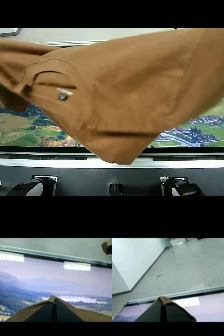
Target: Fold the clothes and pants, and hang the long-sleeved shirts on hangers.
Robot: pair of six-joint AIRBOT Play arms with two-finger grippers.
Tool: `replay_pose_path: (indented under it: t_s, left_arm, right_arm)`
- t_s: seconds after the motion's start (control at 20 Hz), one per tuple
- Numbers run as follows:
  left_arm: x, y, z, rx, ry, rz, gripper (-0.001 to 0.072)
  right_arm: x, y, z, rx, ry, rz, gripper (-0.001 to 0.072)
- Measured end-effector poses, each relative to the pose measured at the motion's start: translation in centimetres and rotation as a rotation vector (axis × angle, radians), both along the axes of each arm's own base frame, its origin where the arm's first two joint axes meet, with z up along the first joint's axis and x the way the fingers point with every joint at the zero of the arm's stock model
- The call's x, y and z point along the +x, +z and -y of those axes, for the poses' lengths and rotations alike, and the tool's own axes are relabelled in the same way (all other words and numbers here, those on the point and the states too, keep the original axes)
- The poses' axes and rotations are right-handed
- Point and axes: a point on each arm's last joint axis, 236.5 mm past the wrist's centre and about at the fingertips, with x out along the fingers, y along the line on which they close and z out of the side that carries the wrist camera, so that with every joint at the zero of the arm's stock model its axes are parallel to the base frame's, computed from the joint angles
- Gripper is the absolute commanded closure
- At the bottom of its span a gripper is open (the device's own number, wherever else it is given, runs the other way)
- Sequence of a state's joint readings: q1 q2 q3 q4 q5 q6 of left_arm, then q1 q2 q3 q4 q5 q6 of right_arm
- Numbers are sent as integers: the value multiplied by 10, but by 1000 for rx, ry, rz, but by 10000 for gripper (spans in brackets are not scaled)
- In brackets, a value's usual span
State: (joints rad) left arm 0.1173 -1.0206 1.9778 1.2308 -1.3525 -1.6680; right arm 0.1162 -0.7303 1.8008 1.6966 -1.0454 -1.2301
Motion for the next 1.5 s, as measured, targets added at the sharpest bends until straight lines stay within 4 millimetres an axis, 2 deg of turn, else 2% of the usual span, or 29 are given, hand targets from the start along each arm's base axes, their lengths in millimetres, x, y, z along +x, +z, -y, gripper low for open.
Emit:
replay_pose_path:
  t_s: [0.1,0.25,0.35,0.55,0.65,0.7,0.75,0.8,0.9,0.95,1.0,1.1,1.2,1.4,1.5]
  left_arm:
    - [16,-30,-2,-17,6,-82,692]
    - [50,-100,-7,-40,12,-262,692]
    - [73,-155,-8,-63,11,-394,692]
    - [115,-271,-9,-107,21,-625,692]
    - [128,-327,-6,-124,22,-732,691]
    - [133,-352,-4,-134,20,-783,692]
    - [135,-374,-1,-143,16,-827,692]
    - [137,-395,2,-152,14,-870,692]
    - [138,-423,7,-173,8,-927,692]
    - [138,-433,9,-179,7,-948,692]
    - [138,-439,10,-183,6,-961,692]
    - [138,-447,11,-193,5,-976,692]
    - [137,-449,13,-198,2,-984,692]
    - [133,-451,14,-200,-5,-1003,692]
    - [131,-451,15,-200,-10,-1012,691]
  right_arm:
    - [44,-32,-4,18,-5,-129,678]
    - [117,-97,-18,17,9,-335,678]
    - [166,-151,-26,11,16,-477,677]
    - [255,-279,-48,40,41,-730,677]
    - [287,-342,-63,92,69,-832,656]
    - [298,-373,-72,126,85,-881,613]
    - [307,-400,-80,162,98,-926,613]
    - [312,-421,-86,193,108,-962,608]
    - [317,-452,-95,230,126,-1018,418]
    - [316,-461,-97,229,142,-1036,273]
    - [314,-465,-96,216,156,-1049,167]
    - [304,-465,-81,172,182,-1078,175]
    - [285,-456,-52,101,198,-1116,176]
    - [235,-444,32,-25,146,-1217,174]
    - [205,-449,67,-17,105,-1274,171]
